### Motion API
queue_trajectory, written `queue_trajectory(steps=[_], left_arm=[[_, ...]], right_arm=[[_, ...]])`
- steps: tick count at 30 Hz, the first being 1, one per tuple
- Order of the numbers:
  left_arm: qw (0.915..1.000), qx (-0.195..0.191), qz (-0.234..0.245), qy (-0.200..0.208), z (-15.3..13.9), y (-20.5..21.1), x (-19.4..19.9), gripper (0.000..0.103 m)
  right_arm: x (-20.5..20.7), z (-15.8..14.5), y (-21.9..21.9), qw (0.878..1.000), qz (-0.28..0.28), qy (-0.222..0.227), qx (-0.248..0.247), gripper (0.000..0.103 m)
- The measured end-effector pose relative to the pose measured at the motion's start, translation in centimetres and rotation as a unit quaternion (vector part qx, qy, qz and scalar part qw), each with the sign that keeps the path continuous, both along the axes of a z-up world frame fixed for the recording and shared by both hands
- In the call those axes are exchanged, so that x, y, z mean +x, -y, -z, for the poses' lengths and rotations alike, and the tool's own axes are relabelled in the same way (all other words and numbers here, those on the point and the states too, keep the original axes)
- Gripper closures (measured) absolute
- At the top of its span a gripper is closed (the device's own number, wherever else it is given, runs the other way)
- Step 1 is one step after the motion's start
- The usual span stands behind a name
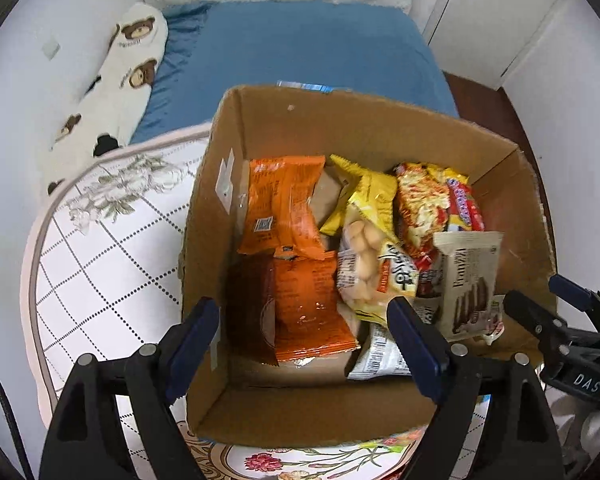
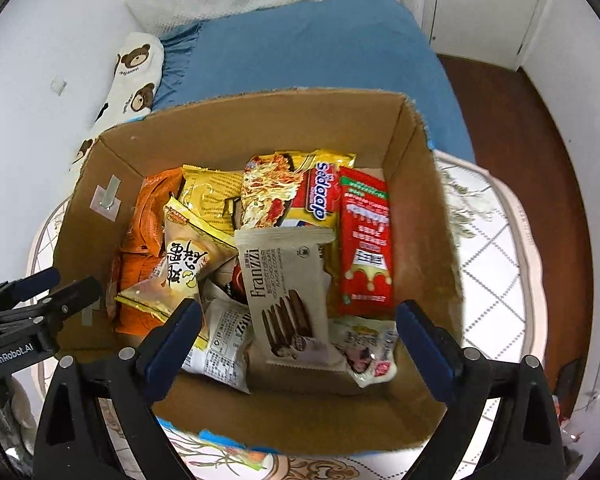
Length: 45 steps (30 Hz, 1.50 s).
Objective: Organize snacks
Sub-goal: 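Carry both packets into the box and open both tools, then move both tools back from the box toward the remaining snacks, then grasp the colorful candy bag with left tool while right tool grasps red wrapper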
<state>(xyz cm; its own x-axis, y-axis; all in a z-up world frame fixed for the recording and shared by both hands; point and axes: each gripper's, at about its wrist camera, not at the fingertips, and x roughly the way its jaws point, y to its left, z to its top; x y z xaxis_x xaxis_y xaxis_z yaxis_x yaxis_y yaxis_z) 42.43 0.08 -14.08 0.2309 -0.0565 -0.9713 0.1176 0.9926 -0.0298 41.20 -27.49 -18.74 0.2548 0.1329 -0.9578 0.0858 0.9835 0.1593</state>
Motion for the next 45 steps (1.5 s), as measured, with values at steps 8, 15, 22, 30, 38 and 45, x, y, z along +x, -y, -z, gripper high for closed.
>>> queue_trajectory(steps=[8,15,22,30,38,45], left_arm=[[0.9978,0.009,0.016,0.064,-3.3,0.9,-3.1,0.017],[0.995,-0.008,0.015,0.099,-6.1,1.0,-6.2,0.017],[0.9889,-0.01,0.017,0.147,-9.4,0.9,-9.9,0.017],[0.9828,-0.014,0.013,0.184,-12.3,0.8,-13.8,0.017],[0.9894,0.014,0.003,0.145,-8.7,0.1,-16.6,0.017],[0.9947,0.086,0.018,0.053,0.5,-0.6,-19.1,0.017]], right_arm=[[-3.1,-2.9,0.3,0.999,0.008,0.037,-0.018,0.004],[-6.2,-6.4,0.3,0.996,0.014,0.081,-0.029,0.004],[-9.9,-10.2,0.2,0.991,0.017,0.126,-0.029,0.004],[-14.4,-13.8,-0.1,0.984,0.024,0.173,-0.026,0.004],[-17.7,-8.4,-0.1,0.994,0.032,0.095,0.051,0.004],[-22.1,4.8,-1.3,0.981,0.063,-0.067,0.169,0.026]])
